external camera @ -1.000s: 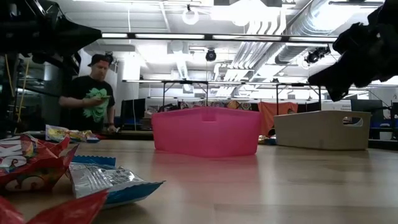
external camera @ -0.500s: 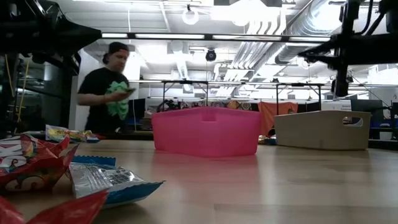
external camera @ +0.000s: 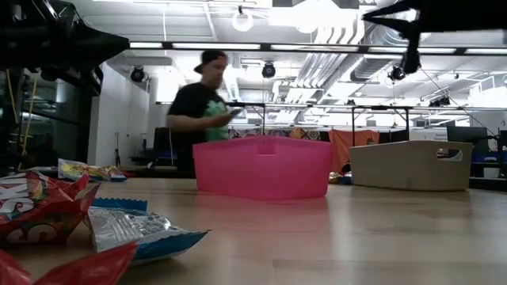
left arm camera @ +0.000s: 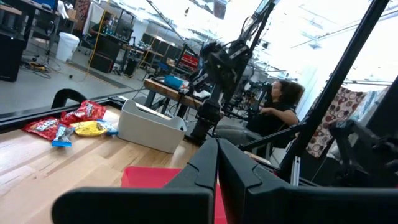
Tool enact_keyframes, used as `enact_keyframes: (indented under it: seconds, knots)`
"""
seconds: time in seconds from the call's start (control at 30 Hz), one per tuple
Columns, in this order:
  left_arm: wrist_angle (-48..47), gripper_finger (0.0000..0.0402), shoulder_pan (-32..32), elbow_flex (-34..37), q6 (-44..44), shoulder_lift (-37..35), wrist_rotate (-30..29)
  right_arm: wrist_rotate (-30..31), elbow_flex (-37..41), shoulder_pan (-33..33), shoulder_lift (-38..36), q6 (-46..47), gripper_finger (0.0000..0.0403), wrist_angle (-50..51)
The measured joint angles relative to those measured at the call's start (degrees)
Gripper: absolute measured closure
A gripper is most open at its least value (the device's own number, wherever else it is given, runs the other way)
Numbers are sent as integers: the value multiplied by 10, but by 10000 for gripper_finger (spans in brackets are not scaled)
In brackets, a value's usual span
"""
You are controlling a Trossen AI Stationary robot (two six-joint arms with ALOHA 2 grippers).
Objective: Sort candy
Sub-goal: Put the yellow candy into the red bin
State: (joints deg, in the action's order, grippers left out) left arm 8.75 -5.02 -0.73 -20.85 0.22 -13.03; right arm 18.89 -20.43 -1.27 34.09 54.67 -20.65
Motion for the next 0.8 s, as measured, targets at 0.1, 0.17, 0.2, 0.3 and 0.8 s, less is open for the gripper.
enact_keyframes:
  seconds: [0.1,0.17,0.2,0.3,0.8]
  knots:
    - [0,401,0,0,0,0,0,-2,-92,-14,84,-26,386,122]
    - [0,402,0,0,0,0,0,-14,-156,-26,137,-44,365,240]
    - [0,402,0,0,0,0,0,-23,-189,-32,163,-46,352,305]
    - [0,401,0,0,0,0,0,-73,-281,-50,237,-26,307,509]
    - [0,402,0,0,0,0,0,-366,-288,-262,405,169,221,832]
